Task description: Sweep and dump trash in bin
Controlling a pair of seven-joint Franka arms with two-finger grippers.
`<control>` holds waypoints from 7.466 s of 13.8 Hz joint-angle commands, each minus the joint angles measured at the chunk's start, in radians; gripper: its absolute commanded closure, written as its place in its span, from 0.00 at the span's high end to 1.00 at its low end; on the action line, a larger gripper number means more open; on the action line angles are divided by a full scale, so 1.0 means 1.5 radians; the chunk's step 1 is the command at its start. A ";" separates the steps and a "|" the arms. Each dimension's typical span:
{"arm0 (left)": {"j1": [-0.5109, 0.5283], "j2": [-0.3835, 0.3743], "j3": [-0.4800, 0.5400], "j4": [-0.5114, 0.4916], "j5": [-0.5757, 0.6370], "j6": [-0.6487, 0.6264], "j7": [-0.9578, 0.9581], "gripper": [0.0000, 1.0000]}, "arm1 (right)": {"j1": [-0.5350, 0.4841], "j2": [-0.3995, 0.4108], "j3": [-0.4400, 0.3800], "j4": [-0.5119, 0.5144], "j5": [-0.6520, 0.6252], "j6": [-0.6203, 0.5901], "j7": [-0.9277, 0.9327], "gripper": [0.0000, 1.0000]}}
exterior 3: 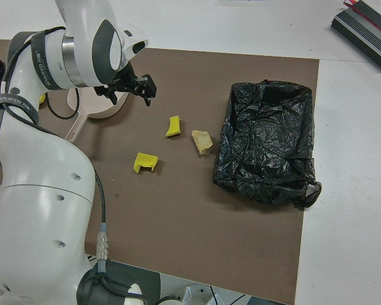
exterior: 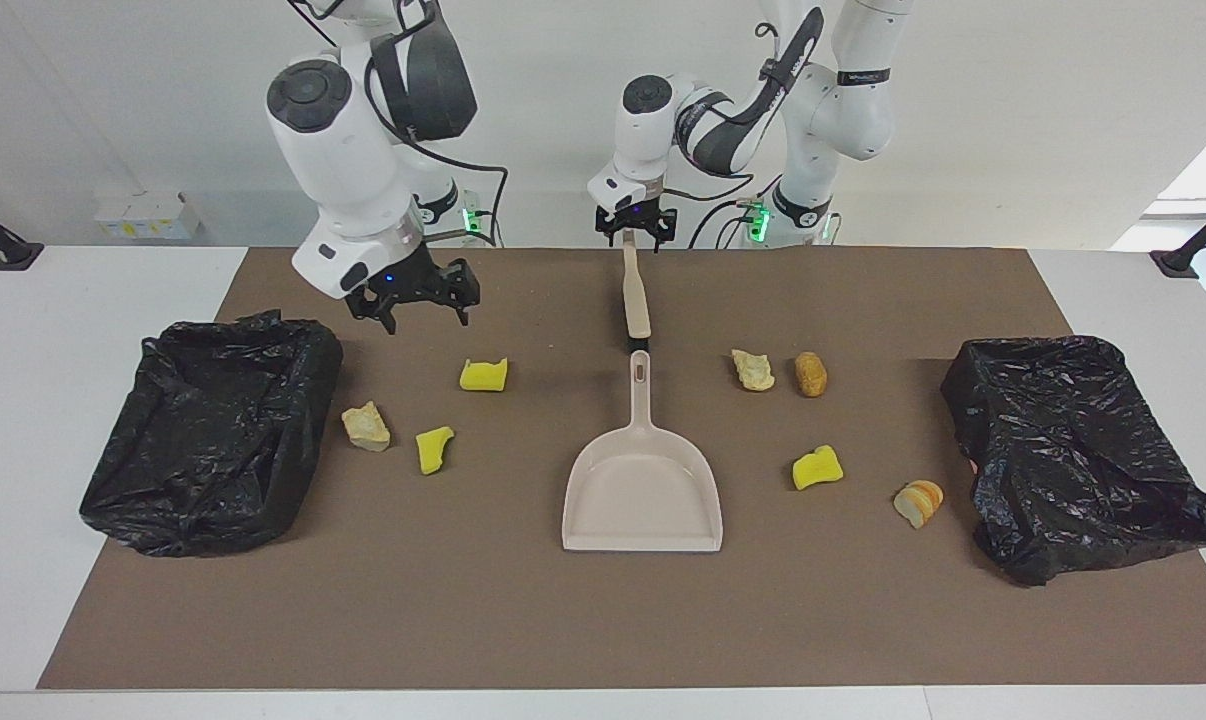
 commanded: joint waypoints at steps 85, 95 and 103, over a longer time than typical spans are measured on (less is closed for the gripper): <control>0.337 0.139 -0.084 0.239 -0.184 -0.113 0.112 0.00 | 0.175 -0.006 -0.002 -0.316 -0.156 0.302 -0.712 0.00; 0.600 0.251 -0.084 0.445 0.065 -0.277 0.231 0.00 | 0.175 -0.003 -0.002 -0.313 -0.156 0.300 -0.705 0.00; 0.768 0.369 -0.084 0.612 0.148 -0.371 0.388 0.00 | 0.175 -0.004 -0.002 -0.313 -0.156 0.299 -0.693 0.00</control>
